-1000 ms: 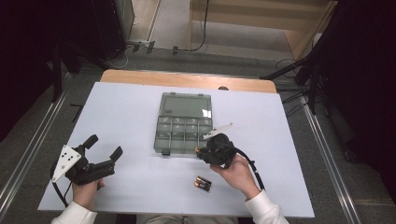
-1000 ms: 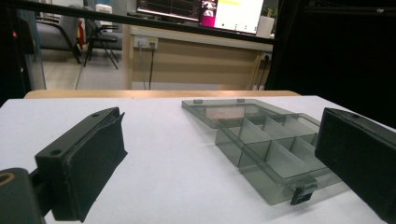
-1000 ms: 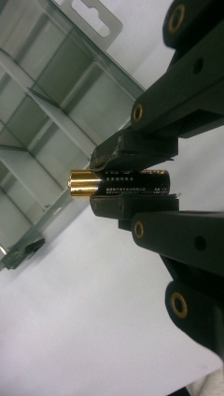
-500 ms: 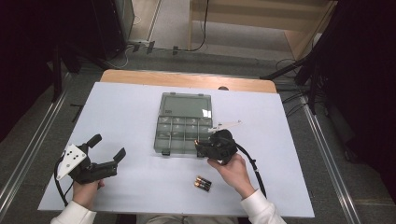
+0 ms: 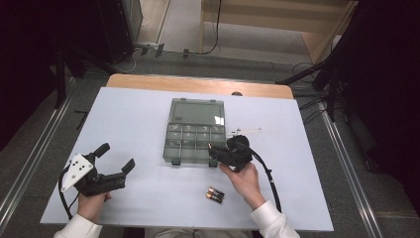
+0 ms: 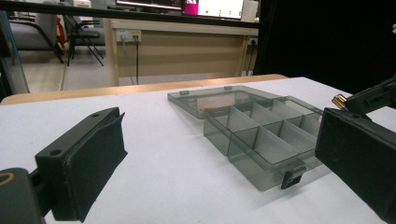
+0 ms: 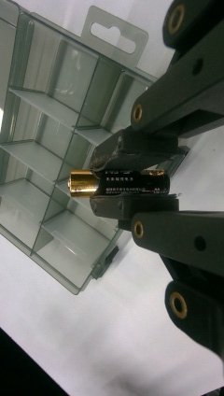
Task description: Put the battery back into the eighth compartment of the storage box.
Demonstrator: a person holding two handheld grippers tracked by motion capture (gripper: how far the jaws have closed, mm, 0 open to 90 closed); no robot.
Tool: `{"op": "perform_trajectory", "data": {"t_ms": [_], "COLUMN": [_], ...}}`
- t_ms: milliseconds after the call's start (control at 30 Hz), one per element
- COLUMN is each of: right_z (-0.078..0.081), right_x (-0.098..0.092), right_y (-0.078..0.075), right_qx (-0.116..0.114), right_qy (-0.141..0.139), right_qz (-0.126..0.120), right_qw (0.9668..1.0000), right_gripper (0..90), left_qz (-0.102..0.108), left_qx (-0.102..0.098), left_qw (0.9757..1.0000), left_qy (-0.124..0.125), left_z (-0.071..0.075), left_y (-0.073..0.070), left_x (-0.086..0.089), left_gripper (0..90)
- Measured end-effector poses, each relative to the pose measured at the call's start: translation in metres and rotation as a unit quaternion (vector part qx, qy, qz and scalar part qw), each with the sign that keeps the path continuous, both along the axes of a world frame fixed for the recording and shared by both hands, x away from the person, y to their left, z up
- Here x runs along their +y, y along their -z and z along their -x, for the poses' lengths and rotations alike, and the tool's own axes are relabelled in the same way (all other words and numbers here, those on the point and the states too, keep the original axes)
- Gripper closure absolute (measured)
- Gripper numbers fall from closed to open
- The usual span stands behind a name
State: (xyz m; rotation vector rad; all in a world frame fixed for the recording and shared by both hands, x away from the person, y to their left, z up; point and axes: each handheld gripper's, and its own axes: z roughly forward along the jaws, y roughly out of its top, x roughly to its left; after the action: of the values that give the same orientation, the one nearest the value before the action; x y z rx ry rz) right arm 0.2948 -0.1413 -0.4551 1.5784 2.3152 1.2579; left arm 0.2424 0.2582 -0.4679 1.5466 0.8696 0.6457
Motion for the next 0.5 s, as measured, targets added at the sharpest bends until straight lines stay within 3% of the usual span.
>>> {"op": "perform_trajectory", "data": {"t_ms": [233,500], "right_z": [-0.003,-0.006], "right_x": [0.001,-0.006], "right_y": [0.007,0.015], "right_qx": [0.016,0.033], "right_qy": [0.014,0.06], "right_qz": [-0.028,-0.049], "right_qw": [0.9994,0.9965], "right_gripper": [77.4,77.4], "left_qz": [0.002,0.0], "left_qx": [-0.001,-0.001], "left_qw": [1.0,1.0], "left_qy": [-0.002,-0.001], "left_z": [0.001,0.001], "left_y": [0.0,0.0], "left_x": [0.001,0.0], "left_gripper": [1.3,1.3]}}
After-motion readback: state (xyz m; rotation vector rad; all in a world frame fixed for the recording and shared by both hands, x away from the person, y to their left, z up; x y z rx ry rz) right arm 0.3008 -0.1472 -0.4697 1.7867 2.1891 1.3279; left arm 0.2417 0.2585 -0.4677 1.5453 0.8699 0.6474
